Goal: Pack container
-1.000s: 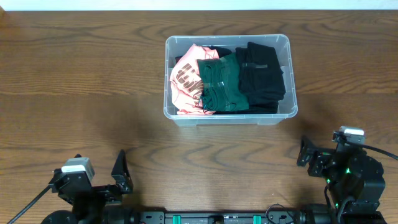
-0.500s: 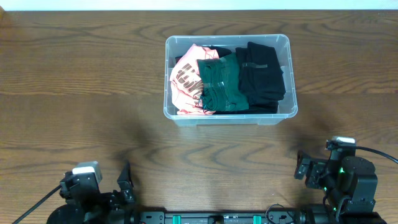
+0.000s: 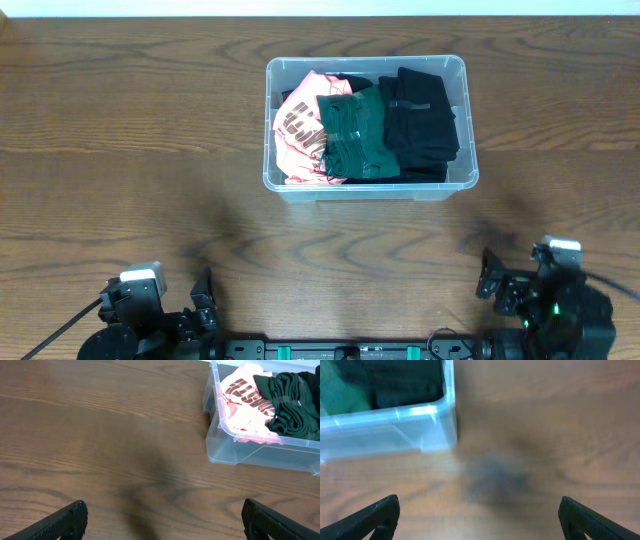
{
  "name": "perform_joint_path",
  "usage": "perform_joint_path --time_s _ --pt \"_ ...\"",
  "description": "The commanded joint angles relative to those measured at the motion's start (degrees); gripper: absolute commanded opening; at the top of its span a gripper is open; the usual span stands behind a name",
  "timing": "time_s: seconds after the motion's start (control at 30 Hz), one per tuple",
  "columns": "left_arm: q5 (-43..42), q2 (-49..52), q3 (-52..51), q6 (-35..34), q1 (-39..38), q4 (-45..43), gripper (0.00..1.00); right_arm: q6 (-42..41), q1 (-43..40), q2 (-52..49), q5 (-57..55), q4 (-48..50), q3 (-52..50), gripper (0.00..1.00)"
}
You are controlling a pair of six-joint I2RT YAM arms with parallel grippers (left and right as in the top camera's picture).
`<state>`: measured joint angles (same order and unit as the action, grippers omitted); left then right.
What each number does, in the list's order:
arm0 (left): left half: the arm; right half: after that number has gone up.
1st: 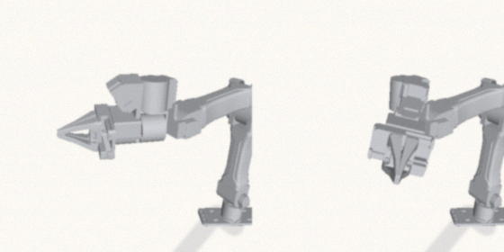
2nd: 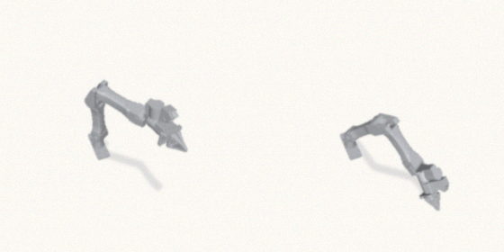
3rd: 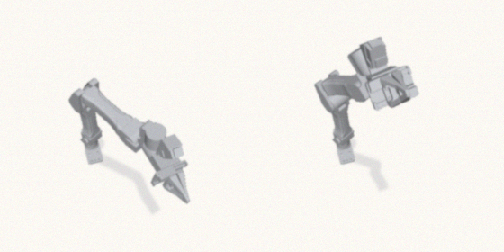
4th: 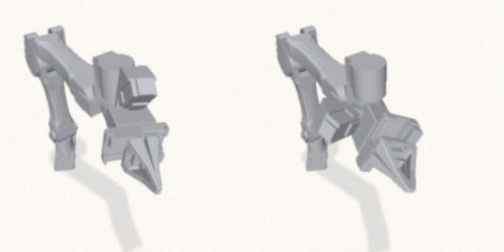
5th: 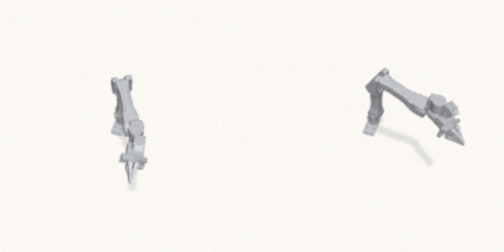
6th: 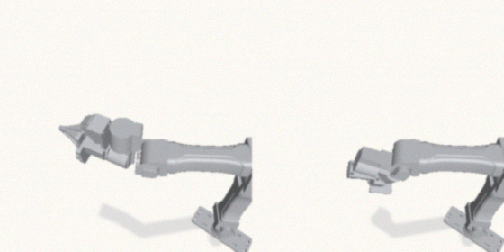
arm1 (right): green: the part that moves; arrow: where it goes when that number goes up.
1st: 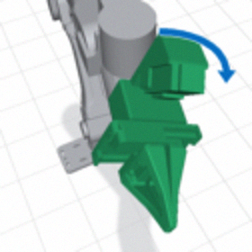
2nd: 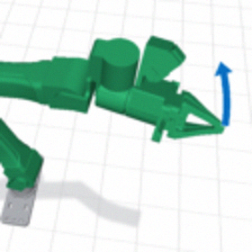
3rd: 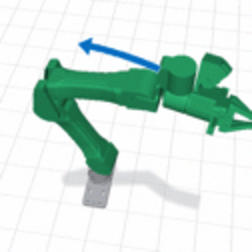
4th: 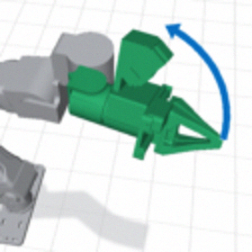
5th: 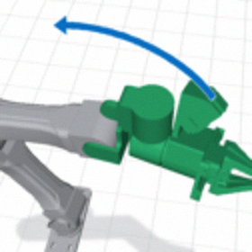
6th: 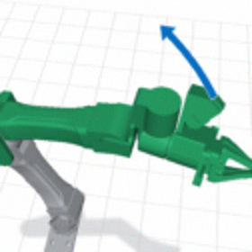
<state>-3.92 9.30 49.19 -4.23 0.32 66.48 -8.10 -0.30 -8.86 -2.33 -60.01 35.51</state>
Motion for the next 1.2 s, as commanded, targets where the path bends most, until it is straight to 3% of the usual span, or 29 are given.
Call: perform_joint_path --time_s 0.0,0.17,0.37,0.5,0.6,0.67,1.17 --pt "-0.2 -0.1 -0.2 0.1 0.3 0.1 0.98 0.5 1.0 6.1 -0.5 4.1 -4.6 0.99" --pt "-0.2 -0.1 -0.2 0.1 0.3 0.1 0.98 0.5 1.9 8.2 1.6 18.7 -12.8 0.99" --pt "-0.2 -0.1 -0.2 0.1 0.3 0.1 0.98 0.6 2.2 8.6 2.6 44.5 -24.4 0.99" --pt "-0.2 -0.1 -0.2 0.1 0.3 0.1 0.98 5.2 2.2 8.6 2.6 56.9 -31.3 0.99" --pt "-0.2 -0.1 -0.2 0.1 0.3 0.1 0.98 9.9 2.2 8.6 2.6 60.4 -35.0 0.99" --pt "-0.2 -0.1 -0.2 0.1 0.3 0.1 0.98 11.2 2.2 8.6 2.6 55.7 -35.2 0.99" --pt "-0.2 -0.1 -0.2 0.1 0.3 0.1 0.98 10.3 2.4 8.6 3.0 55.8 -35.2 0.99"
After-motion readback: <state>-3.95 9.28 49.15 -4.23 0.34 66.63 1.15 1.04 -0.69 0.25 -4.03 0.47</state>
